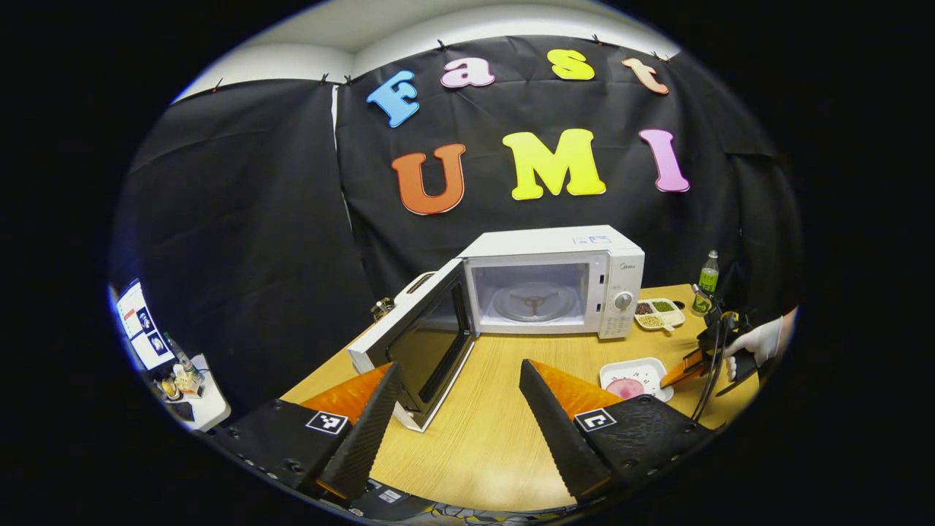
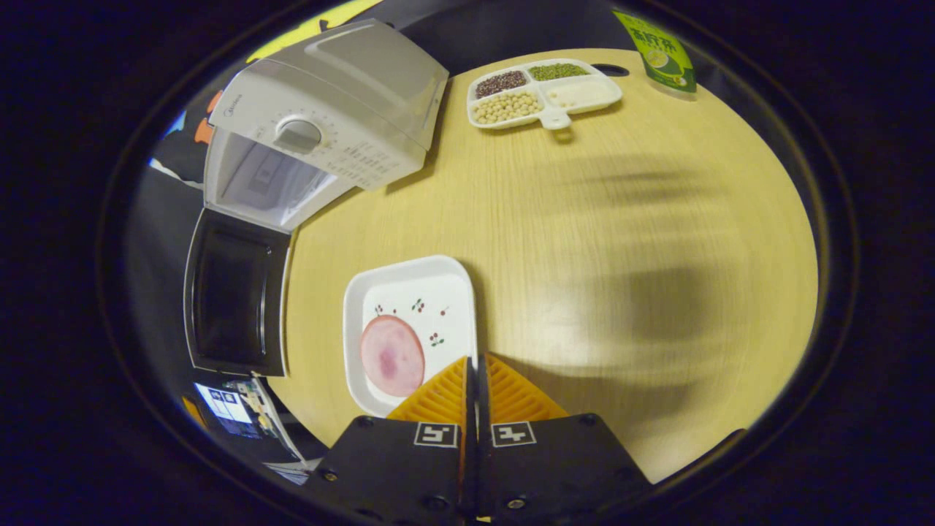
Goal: Open the microwave oven with the left hand, put the food in, and close the microwave oven.
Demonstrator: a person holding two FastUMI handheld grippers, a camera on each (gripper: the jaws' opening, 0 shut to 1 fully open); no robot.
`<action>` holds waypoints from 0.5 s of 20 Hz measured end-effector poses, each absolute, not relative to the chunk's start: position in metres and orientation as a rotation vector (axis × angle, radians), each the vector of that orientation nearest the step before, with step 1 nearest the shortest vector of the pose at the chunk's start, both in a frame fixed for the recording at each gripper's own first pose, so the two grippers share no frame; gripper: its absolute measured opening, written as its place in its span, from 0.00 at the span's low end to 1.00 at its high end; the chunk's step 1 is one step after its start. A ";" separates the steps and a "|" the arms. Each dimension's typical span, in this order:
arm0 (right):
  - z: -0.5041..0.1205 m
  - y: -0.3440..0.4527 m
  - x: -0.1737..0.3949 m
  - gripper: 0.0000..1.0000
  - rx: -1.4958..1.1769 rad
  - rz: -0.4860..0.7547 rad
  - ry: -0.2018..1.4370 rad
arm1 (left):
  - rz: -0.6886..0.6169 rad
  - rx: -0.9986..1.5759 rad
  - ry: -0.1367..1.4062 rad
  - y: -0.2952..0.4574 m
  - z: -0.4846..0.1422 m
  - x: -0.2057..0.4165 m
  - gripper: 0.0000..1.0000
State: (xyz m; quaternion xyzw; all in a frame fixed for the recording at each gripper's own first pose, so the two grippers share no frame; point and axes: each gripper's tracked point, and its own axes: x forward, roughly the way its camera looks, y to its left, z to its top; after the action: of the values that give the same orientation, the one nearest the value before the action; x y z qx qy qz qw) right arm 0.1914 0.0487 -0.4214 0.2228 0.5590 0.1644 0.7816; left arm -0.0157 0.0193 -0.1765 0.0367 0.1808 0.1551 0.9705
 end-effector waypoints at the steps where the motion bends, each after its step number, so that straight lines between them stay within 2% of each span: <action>1: -0.421 0.050 0.191 0.04 0.519 0.368 1.201 | 0.312 0.063 0.364 0.016 -0.175 -0.014 0.96; 5: -0.411 0.053 0.191 0.04 0.576 0.417 1.154 | 0.283 0.107 0.330 0.014 -0.160 -0.010 0.97; 9: -0.373 0.059 0.188 0.04 0.572 0.406 1.072 | 0.240 0.114 0.306 0.021 -0.148 -0.010 0.97; 10: -0.360 0.064 0.189 0.00 0.588 0.405 1.048 | 0.229 0.113 0.298 0.024 -0.145 -0.009 0.97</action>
State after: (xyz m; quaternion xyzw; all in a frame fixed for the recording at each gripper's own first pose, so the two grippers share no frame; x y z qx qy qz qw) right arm 0.1888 0.0639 -0.3600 0.2749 0.4895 0.1892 0.8056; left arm -0.0093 0.0236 -0.1453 0.0560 0.1480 0.1137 0.9808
